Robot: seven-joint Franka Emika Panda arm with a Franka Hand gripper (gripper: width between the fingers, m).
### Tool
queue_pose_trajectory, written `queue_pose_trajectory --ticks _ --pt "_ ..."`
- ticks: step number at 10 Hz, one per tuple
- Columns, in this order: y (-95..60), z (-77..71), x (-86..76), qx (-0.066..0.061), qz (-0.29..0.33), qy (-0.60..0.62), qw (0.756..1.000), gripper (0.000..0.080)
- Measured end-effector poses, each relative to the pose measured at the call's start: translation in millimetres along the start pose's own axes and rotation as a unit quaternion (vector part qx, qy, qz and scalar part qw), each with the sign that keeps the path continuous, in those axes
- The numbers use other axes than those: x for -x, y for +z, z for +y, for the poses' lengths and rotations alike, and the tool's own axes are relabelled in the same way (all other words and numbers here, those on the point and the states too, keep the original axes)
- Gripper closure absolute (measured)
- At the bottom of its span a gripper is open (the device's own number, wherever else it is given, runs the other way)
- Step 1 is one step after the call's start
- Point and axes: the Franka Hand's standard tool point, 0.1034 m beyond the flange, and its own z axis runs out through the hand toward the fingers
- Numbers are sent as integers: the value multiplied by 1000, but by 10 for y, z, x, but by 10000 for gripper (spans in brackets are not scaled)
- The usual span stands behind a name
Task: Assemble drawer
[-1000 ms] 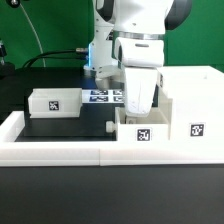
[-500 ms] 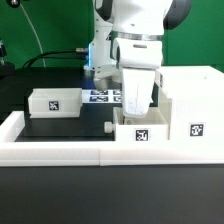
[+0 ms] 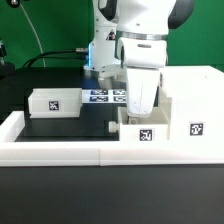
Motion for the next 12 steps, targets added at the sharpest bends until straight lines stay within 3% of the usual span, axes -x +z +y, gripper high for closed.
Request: queue_pose_trajectory --ticks 8,9,10,11,12 --pt "16 -5 -6 6 -3 -17 1000 757" --pt "10 -2 -8 7 -3 -15 1000 689" --pt "-28 12 -18 10 -3 -8 1000 689" --pt "-87 31 -33 11 -4 -4 1000 476" --pt "-155 41 -43 9 -6 -1 1000 336"
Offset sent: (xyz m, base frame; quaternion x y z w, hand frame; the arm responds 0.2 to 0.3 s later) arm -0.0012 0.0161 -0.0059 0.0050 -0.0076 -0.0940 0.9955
